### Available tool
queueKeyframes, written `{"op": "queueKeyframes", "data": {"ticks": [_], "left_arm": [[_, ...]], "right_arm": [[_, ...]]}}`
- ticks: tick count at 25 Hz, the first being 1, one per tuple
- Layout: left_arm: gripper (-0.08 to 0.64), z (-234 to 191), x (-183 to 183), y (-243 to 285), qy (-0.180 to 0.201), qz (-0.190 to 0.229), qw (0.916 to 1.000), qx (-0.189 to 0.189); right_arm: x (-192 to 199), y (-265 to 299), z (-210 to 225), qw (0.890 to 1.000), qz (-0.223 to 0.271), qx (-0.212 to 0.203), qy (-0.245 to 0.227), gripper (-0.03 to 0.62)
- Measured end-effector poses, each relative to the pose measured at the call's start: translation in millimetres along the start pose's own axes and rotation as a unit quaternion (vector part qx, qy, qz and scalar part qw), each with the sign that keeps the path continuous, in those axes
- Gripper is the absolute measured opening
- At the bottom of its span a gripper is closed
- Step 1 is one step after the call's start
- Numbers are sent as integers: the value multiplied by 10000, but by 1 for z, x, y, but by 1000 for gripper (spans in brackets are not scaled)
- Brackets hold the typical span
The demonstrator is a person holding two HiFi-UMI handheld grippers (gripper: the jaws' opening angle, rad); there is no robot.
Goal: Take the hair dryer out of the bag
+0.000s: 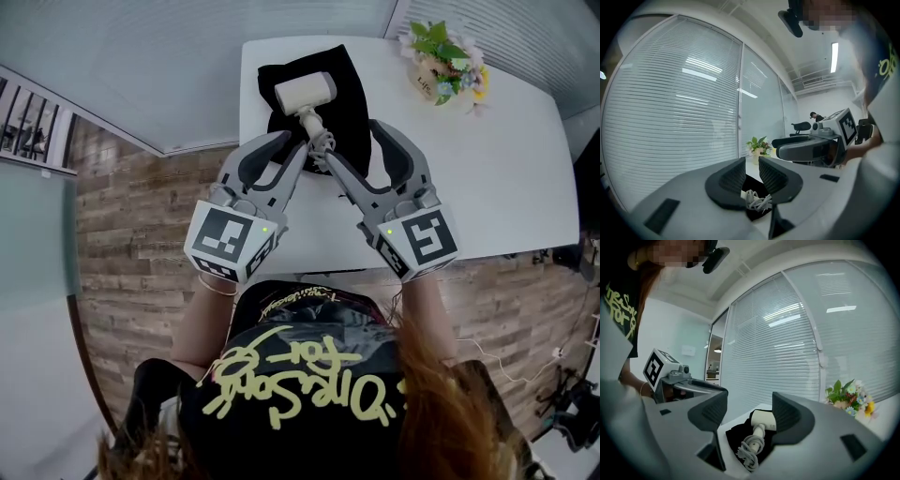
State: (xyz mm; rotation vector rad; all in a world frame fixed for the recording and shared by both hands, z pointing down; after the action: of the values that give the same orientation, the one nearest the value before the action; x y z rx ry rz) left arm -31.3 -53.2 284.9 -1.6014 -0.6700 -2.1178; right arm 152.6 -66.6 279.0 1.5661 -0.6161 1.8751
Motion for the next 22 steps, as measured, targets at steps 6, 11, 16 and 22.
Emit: {"op": "queueKeyframes", "data": {"ticks": [6, 11, 16, 22], "left_arm": [[81, 5, -4, 2, -2, 82, 10000, 33], [80, 8, -8, 3, 40, 154, 9999, 43], [46, 11, -13, 1, 108, 259, 9996, 26], [15, 13, -15, -3, 127, 344, 9993, -41]], "right_arm": [[-2, -9, 1, 9998, 178, 8, 68, 302], [-2, -15, 5, 9997, 221, -77, 21, 251], [-3, -19, 4, 9996, 263, -66, 80, 176], [-3, -24, 4, 9988, 416, -145, 213, 52]]}}
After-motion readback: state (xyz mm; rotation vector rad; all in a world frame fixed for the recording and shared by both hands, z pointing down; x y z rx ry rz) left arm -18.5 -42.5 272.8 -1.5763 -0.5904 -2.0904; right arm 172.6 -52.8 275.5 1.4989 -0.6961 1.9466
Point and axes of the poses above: the fingertips, and each gripper's own axes: y forward along the fingers, z to its right, x out of its underside, the point moved 9 cm from there along -y, backward along the fingers, and after that the axes turned 13 degrees about y, right-handed, at the moved point
